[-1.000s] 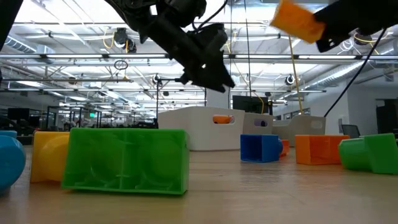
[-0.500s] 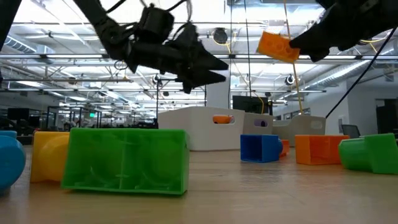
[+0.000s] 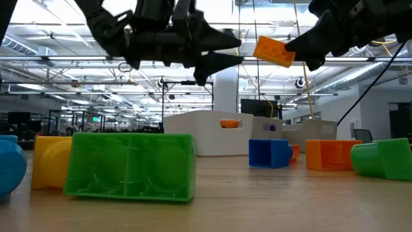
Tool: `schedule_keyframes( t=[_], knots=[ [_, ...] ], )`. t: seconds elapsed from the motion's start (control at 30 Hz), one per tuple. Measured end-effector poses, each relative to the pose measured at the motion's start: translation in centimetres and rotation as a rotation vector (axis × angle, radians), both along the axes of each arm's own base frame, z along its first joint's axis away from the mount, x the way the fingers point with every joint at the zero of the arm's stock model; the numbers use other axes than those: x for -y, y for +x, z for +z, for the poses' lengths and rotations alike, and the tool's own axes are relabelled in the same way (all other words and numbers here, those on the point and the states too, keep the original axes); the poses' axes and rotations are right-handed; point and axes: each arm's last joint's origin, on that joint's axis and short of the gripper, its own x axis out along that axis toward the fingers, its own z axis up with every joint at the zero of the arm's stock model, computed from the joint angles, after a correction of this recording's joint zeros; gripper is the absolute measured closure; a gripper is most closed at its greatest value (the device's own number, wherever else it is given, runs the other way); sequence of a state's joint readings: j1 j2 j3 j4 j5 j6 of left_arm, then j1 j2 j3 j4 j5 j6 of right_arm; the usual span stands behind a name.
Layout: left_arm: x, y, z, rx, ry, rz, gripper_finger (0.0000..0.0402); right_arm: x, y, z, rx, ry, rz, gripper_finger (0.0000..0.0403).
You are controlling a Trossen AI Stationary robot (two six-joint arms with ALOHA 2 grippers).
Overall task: Pick & Place Toys
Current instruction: Put the yellow game piece into the white bin
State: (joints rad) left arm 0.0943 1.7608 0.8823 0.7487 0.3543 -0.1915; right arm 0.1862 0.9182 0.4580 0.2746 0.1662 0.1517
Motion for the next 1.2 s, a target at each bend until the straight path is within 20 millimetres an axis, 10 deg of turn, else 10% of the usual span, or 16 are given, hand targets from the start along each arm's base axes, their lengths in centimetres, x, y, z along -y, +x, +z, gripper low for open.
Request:
schedule_keyframes(
  t=[0.5, 1.2],
  knots=[
    [4.3, 2.5, 3.0, -0.078, 0.277, 0.076, 0.0117, -0.3, 0.9, -0.3, 0.021, 0.005, 0.017, 0.0343],
    [3.5, 2.4, 3.1, -0.092, 0.304, 0.113, 0.0303, -0.8, 2.3, -0.8, 0.088, -0.025, 0.027, 0.0330]
  ],
)
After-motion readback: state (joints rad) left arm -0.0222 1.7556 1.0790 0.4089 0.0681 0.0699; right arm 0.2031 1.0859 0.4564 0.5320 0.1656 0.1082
